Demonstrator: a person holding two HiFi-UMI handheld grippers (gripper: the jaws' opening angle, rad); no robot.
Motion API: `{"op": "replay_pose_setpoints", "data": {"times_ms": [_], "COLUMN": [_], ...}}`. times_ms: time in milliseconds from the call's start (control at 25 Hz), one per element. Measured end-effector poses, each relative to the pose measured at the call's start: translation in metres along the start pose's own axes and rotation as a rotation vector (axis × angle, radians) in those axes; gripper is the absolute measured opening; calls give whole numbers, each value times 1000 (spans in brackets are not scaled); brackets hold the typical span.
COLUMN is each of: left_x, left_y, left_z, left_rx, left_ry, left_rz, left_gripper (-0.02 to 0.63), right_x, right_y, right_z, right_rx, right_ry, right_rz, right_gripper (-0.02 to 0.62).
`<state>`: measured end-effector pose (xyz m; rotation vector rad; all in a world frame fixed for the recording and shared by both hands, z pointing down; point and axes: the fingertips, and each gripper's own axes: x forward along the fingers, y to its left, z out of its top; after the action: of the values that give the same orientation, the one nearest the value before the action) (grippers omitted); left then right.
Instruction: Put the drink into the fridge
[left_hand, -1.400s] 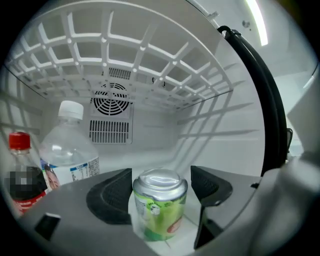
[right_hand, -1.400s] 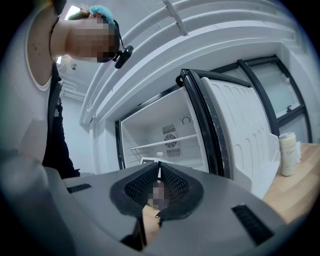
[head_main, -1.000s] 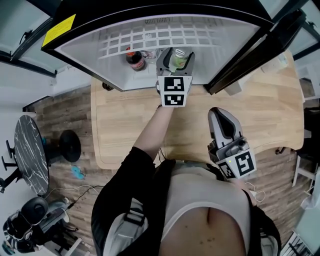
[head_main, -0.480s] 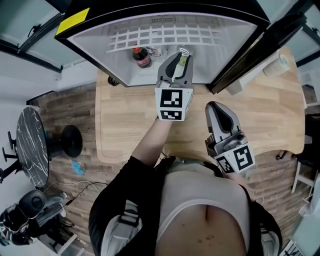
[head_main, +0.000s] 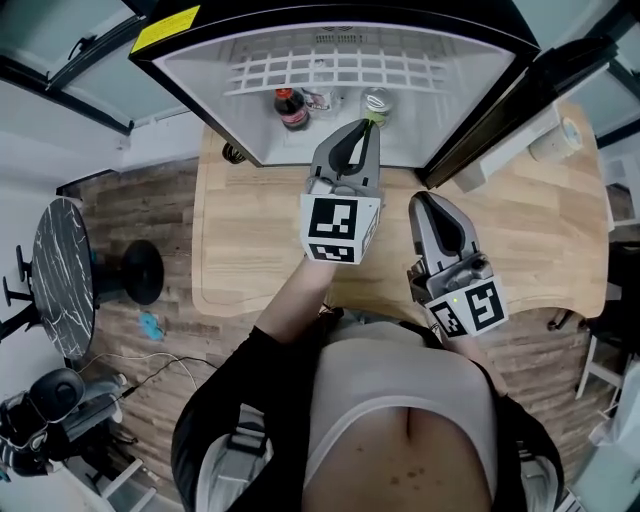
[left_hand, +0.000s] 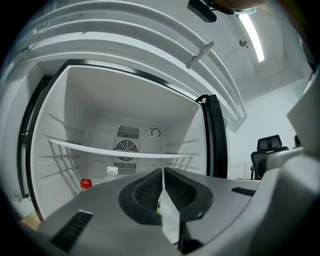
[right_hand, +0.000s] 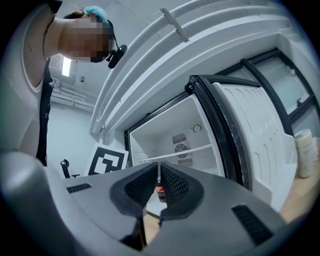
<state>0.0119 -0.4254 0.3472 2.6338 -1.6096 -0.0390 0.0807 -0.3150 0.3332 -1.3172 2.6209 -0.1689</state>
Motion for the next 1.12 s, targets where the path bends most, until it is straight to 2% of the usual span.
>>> {"op": "replay_pose_setpoints", "data": {"times_ms": [320, 800, 1120], "left_x": [-14, -36, -64], "left_y": [-16, -35, -40], "left_z": [-4, -14, -6], "left_rx": [-11, -18, -32], "left_ry": [15, 11, -13], "left_rz": [-16, 36, 31], "left_gripper": [6, 6, 6], "right_x": [2, -2, -11], "right_y": [-3, -7, 3], "right_z": [3, -1, -4], "right_rx": [2, -21, -14], "right_ry": [-4, 4, 8], "right_rz": [27, 122, 113], "right_gripper": [38, 38, 38]}}
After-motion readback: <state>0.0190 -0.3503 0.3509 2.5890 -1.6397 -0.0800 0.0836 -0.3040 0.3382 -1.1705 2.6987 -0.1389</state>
